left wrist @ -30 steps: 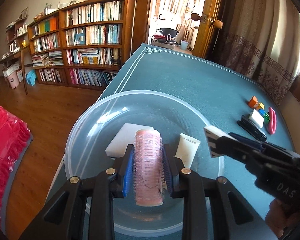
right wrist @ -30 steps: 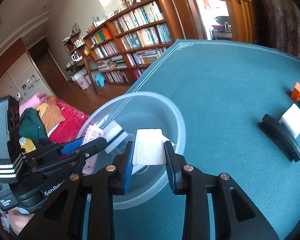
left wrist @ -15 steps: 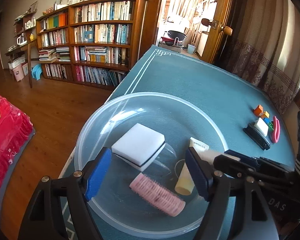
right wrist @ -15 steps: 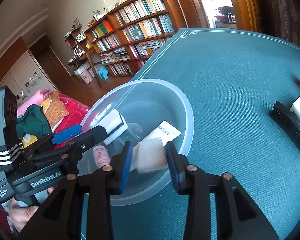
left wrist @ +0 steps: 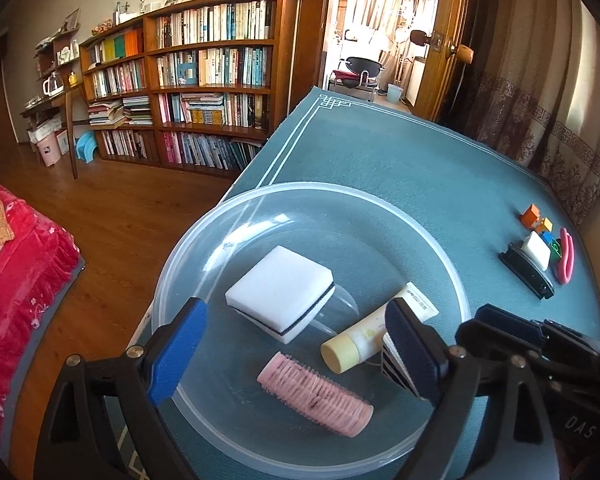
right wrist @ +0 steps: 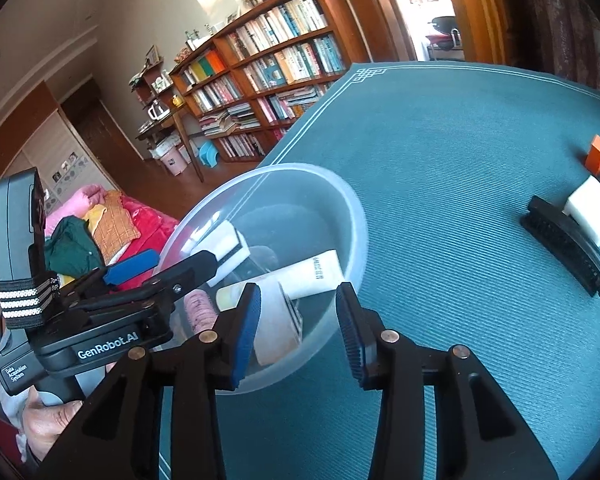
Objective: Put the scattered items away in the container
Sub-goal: 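Withdraw both grippers from the bowl toward the remaining items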
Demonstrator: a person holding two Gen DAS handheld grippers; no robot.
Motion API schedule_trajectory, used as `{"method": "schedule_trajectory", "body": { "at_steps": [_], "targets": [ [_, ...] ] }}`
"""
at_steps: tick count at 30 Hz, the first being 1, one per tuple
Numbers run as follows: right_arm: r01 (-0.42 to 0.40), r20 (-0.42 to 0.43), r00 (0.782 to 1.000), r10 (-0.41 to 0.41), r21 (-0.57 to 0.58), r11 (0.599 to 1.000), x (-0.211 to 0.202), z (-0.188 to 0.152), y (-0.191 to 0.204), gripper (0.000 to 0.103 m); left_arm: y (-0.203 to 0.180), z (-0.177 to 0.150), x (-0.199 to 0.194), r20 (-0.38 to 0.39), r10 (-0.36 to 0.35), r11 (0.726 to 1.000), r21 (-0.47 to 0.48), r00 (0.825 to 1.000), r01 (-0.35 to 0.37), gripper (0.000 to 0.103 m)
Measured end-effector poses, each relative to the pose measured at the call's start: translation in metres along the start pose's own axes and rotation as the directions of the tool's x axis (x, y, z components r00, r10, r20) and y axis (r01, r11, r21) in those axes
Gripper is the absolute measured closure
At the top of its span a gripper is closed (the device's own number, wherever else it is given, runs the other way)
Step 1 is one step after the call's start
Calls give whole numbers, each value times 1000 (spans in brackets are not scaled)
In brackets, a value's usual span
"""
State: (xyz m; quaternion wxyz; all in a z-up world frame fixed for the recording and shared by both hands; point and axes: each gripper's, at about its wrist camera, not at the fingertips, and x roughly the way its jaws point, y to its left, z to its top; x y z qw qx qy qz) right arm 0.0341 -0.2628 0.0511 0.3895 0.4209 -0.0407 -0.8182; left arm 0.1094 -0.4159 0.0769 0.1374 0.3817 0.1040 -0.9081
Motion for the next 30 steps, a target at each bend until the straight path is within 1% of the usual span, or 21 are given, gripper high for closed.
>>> {"method": "schedule_trajectory", "body": {
  "at_steps": [3, 7, 11, 15, 21, 27, 30],
  "targets": [
    [12, 9, 1000, -13, 20, 1000, -4, -2, -6, 57, -6, 1, -2, 14, 11, 1000, 20, 1000, -12, 1],
    [37, 12, 999, -37, 47, 998, -8, -4, -18, 56, -16, 2, -3, 17, 17, 999, 49, 1000, -17, 1],
    [102, 26, 994, -104, 57, 993, -14, -5, -26, 56, -28, 3, -2, 15, 18, 997, 78, 1000, -20, 1],
    [167, 43, 984, -170, 72, 983, -22, -8, -38, 56, -39, 3, -1, 9, 10, 995, 99, 1000, -11, 1],
    [238, 53, 968, -245, 109, 965, -34, -12, -58, 56, -59, 3, 1, 3, -8, 991, 134, 1000, 8, 1],
    [305, 70, 946, -317, 142, 942, -51, -14, -80, 56, -84, 4, 1, 4, -25, 984, 174, 1000, 24, 1],
    [326, 73, 937, -341, 163, 931, -59, -15, -91, 56, -97, 6, 0, 4, -36, 980, 196, 999, 35, 1]
  ]
}}
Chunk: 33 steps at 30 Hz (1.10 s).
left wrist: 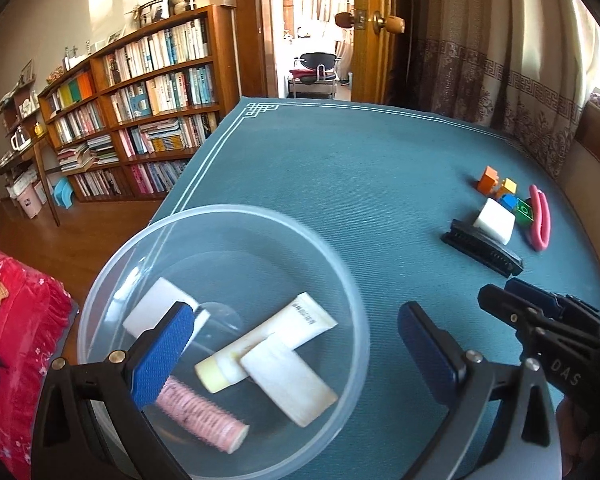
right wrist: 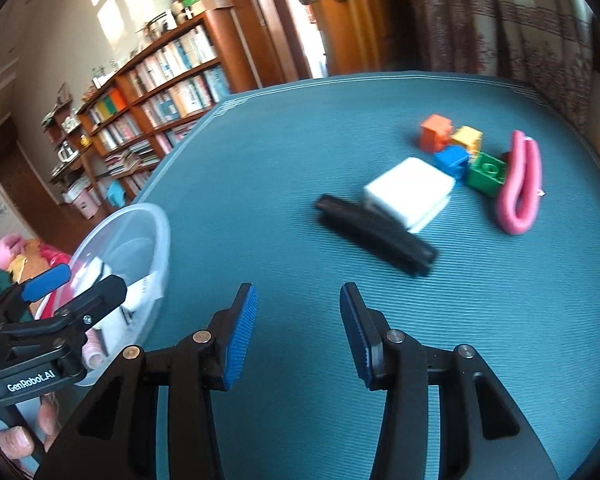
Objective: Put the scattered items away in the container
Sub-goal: 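Withdraw both grippers from the bowl toward the remaining items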
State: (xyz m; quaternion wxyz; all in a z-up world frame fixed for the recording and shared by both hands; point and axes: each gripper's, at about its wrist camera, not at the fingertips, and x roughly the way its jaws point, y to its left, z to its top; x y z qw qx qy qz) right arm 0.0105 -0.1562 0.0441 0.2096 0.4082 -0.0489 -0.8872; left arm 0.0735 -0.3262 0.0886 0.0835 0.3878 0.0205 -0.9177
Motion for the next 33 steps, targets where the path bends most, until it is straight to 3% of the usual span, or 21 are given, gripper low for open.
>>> {"method": "schedule_trajectory", "body": {
  "at_steps": [21, 28, 33],
  "targets": [
    [181, 31, 982, -184, 93, 979, -26, 2, -89, 56, -104, 23, 17, -8, -90, 980, 176, 996, 90, 1],
    [205, 19, 978, -209, 131, 970, -27, 4, -112, 56, -127, 30, 32, -51, -141, 973, 180, 989, 148, 1],
    [222, 6, 974, -227, 173, 959, -28, 3, -131, 56, -135, 35, 47, -104, -202, 969, 123, 974, 215, 1]
  ]
}}
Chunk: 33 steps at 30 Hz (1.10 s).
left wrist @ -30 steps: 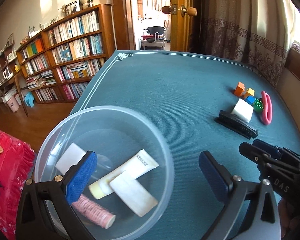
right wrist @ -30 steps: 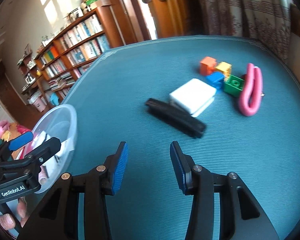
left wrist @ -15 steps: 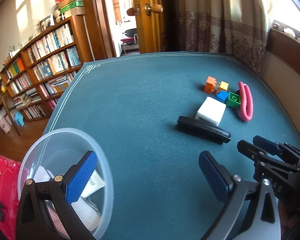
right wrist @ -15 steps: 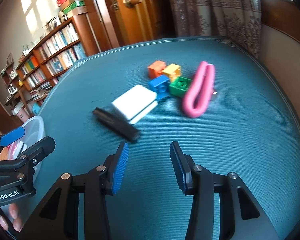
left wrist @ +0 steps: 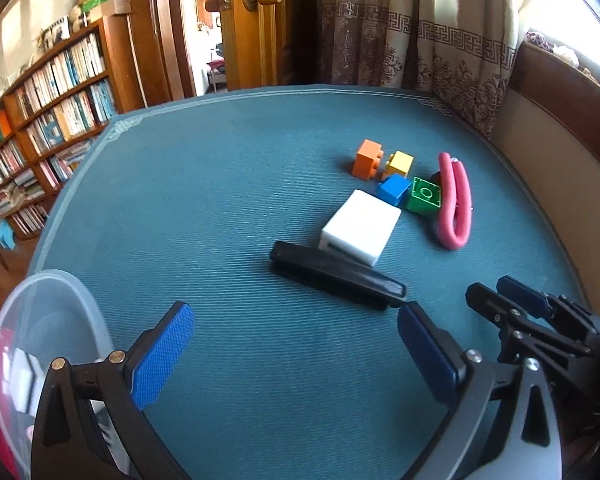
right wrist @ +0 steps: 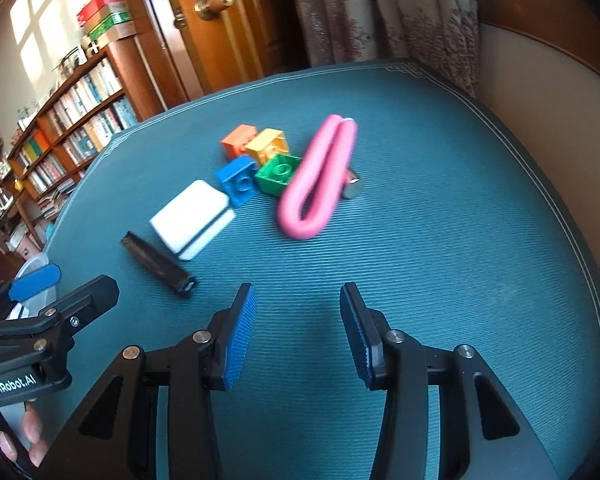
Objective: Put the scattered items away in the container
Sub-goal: 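Withdraw both grippers from the bowl toward the remaining items, then approach the black brush with the left gripper and the pink foam tube with the right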
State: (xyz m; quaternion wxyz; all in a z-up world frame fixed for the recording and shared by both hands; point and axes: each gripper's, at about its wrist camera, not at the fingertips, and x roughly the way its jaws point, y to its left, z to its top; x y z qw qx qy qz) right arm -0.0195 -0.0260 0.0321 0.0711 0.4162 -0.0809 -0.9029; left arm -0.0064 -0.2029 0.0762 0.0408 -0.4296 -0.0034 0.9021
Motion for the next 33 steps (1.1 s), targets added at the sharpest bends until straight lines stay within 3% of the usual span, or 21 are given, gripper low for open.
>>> {"method": "schedule_trajectory", "body": {
  "at_steps": [10, 17, 29, 33],
  "targets": [
    [25, -16, 1000, -25, 45, 999, 8, 3, -17, 56, -8, 13, 33, -49, -73, 988, -137, 996, 66, 1],
    [30, -16, 999, -29, 45, 999, 12, 2, -20, 56, -10, 14, 50, -72, -37, 989, -144, 997, 26, 1],
    [41, -33, 999, -40, 35, 999, 15, 11, -18, 56, 16, 1, 36, -46, 31, 991, -126, 998, -37, 1],
    [27, -31, 999, -25, 34, 999, 17, 23, -19, 53, 24, -1, 36, -52, 17, 990, -140, 998, -24, 1]
  ]
}}
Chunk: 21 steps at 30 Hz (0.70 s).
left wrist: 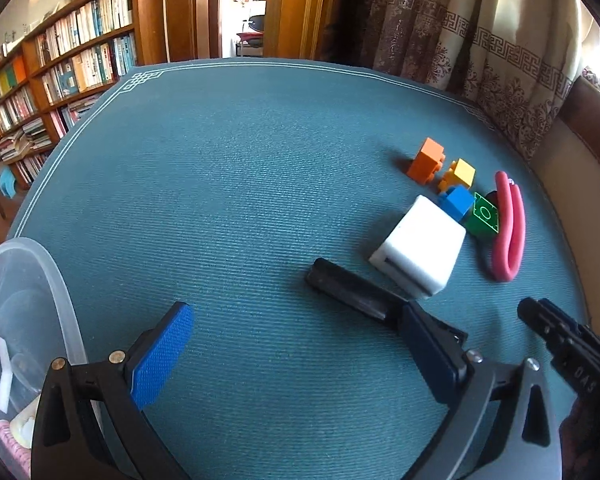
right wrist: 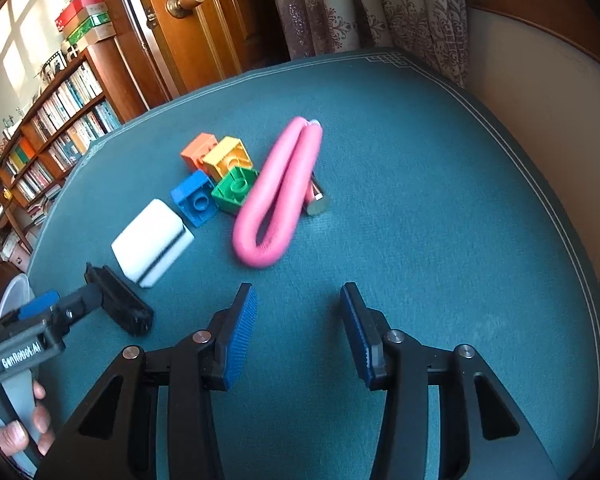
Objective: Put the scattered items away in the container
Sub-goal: 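Approach the black brush with the left gripper and the pink foam tube with the right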
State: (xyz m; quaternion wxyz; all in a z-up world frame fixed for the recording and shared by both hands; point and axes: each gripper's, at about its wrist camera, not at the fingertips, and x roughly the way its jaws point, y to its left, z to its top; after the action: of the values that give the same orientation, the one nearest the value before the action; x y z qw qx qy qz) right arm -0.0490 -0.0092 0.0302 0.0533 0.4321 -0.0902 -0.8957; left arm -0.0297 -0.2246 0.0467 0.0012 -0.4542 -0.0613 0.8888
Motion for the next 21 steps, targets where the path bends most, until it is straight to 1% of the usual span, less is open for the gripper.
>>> {"method": "schedule_trajectory", "body": {
  "at_steps": [1, 2, 5, 8, 11, 14, 16, 19, 21],
  "targets": [
    [-3, 1, 1000, 3, 0, 1000, 1, 3, 0, 48, 2, 1, -1, 0, -2, 1000, -1, 1000, 2, 1],
    [-8, 5, 1000, 8, 1, 1000, 2, 6, 1, 47, 3, 0, -1, 1, -3, 1000, -1, 1000, 3, 1],
    [-4, 11, 1000, 4, -1, 1000, 8, 20, 3, 47, 5, 1, 1, 2, -9, 1000, 5, 1000, 9, 1],
    [28, 12, 1000, -28, -9, 1000, 19, 31, 5, 47, 6, -1, 1, 0, -18, 1000, 1, 1000, 18, 1],
    [11, -8, 1000, -11, -6, 1000, 32, 41, 8, 47, 9, -5, -1, -4, -26, 1000, -4, 1000, 26, 1],
    [20, 3, 1000, -20, -24, 999, 39, 47, 14, 44, 10, -7, 1, -13, -23, 1000, -3, 1000, 23, 1],
    [26, 5, 1000, -26, -26, 999, 42, 50, 16, 43, 10, -10, 1, -21, -21, 1000, 5, 1000, 21, 1],
    [17, 1, 1000, -17, -15, 1000, 43, 51, 15, 43, 8, -15, 0, -34, -9, 1000, 20, 999, 10, 0],
    [3, -2, 1000, -3, -3, 1000, 43, 51, 13, 43, 8, -18, -3, -36, -16, 1000, 19, 999, 16, 1]
  ]
}}
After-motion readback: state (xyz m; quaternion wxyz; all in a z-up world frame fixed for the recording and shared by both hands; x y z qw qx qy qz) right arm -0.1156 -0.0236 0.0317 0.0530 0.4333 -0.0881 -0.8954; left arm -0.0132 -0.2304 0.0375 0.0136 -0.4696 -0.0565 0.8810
